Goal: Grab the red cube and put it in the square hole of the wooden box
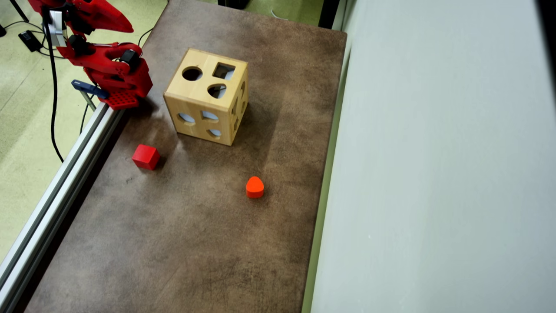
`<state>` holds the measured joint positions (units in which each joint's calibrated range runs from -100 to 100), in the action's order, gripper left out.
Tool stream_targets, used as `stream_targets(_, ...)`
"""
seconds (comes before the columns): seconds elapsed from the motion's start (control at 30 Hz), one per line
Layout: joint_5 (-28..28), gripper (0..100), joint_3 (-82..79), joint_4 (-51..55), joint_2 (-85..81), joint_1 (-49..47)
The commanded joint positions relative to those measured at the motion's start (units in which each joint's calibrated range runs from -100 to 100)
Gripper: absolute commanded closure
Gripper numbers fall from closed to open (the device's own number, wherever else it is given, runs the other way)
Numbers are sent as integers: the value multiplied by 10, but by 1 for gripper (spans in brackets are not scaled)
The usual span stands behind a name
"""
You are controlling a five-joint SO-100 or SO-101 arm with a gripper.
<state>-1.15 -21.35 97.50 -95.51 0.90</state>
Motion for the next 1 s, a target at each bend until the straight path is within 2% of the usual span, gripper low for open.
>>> stream_targets(0.0,-4,98,7,-2,54,1)
stream_targets(0.47,-6,98,36,1,345,9)
stream_targets(0.8,-8,98,27,0,426,152)
stream_targets(0.87,-26,98,27,0,446,172)
stream_targets(0.97,-85,98,27,1,466,202)
